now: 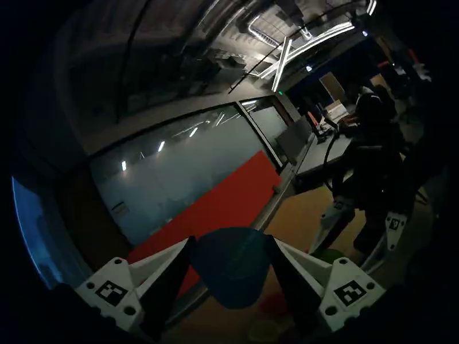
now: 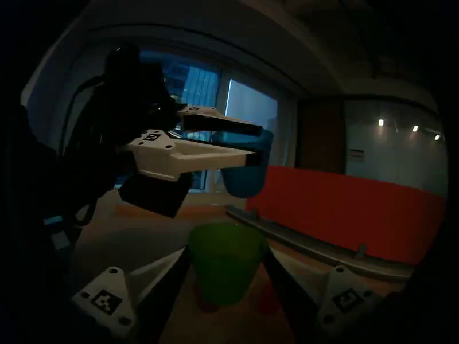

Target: Pour water

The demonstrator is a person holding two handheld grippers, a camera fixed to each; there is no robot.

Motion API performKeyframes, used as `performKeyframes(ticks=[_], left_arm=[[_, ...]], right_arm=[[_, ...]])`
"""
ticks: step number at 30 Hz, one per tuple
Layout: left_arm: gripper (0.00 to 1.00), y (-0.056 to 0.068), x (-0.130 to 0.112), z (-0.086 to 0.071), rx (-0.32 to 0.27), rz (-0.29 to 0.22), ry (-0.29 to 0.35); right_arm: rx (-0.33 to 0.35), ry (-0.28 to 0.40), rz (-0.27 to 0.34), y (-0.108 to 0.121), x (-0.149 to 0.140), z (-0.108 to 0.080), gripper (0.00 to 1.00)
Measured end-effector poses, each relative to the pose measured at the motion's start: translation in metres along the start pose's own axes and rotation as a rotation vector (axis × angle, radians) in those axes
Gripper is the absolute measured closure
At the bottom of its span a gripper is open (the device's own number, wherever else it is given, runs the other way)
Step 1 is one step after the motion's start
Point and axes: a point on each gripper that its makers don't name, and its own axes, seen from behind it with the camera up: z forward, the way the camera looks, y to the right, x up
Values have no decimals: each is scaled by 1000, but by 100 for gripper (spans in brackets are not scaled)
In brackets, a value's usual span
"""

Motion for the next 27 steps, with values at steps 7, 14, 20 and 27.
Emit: performKeyframes(ticks=[7,14,20,27], left_arm=[[10,0,0,-2,-23,-167,10],[10,-2,-8,-3,-44,-298,5],[10,-2,-16,-4,-66,-387,6],[10,-2,-29,-10,-55,-399,-11]], right_arm=[[0,2,3,0,3,1,0],[-1,1,1,-1,3,2,0],[-1,-2,3,0,2,3,0],[-8,-11,11,4,-1,2,0]])
